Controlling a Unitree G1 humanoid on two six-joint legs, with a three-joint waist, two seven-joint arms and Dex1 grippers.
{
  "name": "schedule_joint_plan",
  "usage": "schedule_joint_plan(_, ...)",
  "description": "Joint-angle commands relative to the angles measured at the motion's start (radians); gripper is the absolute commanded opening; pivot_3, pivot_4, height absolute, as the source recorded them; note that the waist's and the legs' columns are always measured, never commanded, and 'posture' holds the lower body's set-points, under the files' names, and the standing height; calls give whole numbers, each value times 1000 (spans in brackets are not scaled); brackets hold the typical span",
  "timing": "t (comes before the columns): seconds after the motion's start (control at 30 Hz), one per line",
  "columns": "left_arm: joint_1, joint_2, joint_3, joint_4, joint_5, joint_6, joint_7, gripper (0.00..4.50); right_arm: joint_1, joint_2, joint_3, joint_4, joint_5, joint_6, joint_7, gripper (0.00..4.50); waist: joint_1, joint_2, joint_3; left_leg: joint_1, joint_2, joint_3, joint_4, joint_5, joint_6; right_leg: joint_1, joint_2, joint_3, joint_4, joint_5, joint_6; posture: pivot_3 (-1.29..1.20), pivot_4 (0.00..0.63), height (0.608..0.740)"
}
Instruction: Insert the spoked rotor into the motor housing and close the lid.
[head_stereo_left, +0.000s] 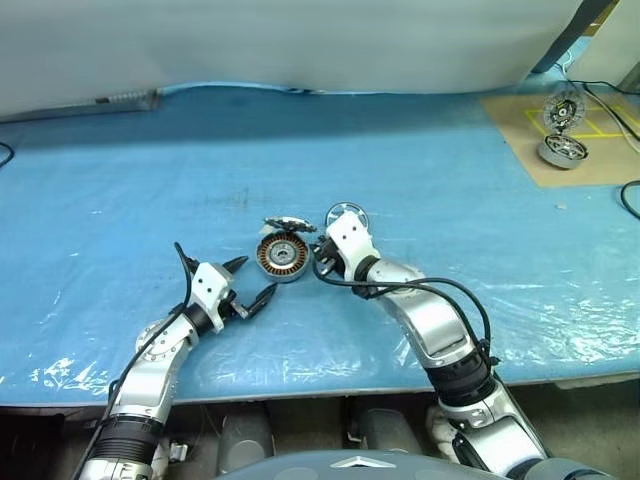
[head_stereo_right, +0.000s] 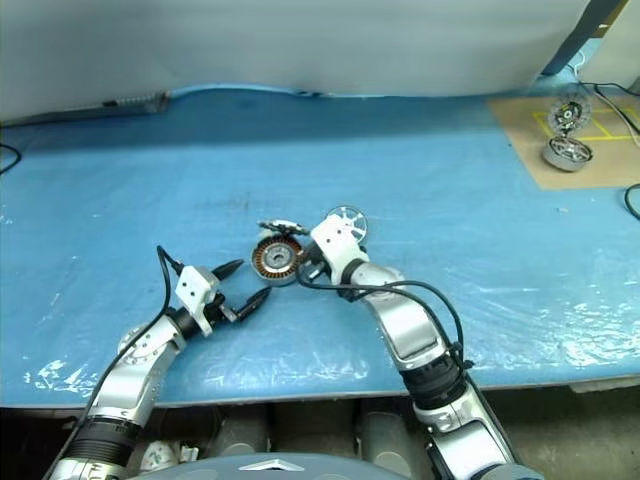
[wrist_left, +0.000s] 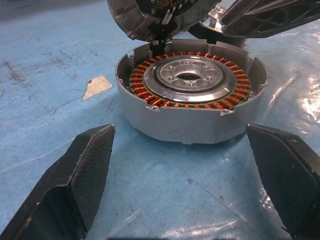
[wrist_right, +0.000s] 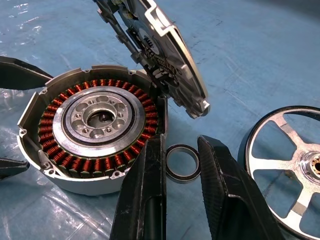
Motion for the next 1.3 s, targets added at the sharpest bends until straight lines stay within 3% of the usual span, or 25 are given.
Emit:
schedule_joint_plan(0.03, 3, 6, 16, -15, -5, -22, 9, 4500, -42, 28, 20, 18, 6, -34, 15, 576, -1, 0, 0, 0, 0, 0, 0, 0, 0, 0, 0, 0, 0, 0, 0, 0, 150, 740)
schedule_joint_plan(0.57, 4, 4, 11, -14, -3, -24, 24, 4500, -119, 109, 66, 167, -5, -132, 49, 576, -2, 0, 0, 1, 0, 0, 1, 1, -1, 0, 0, 0, 1, 1, -1, 0, 150, 740)
schedule_joint_plan(1.3, 2, 1, -2, -9, 12, -21, 25, 4500, -102, 137, 74, 293, -37, -230, 57, 576, -2, 0, 0, 1, 0, 0, 1, 1, -1, 0, 0, 0, 1, 1, -1, 0, 150, 740)
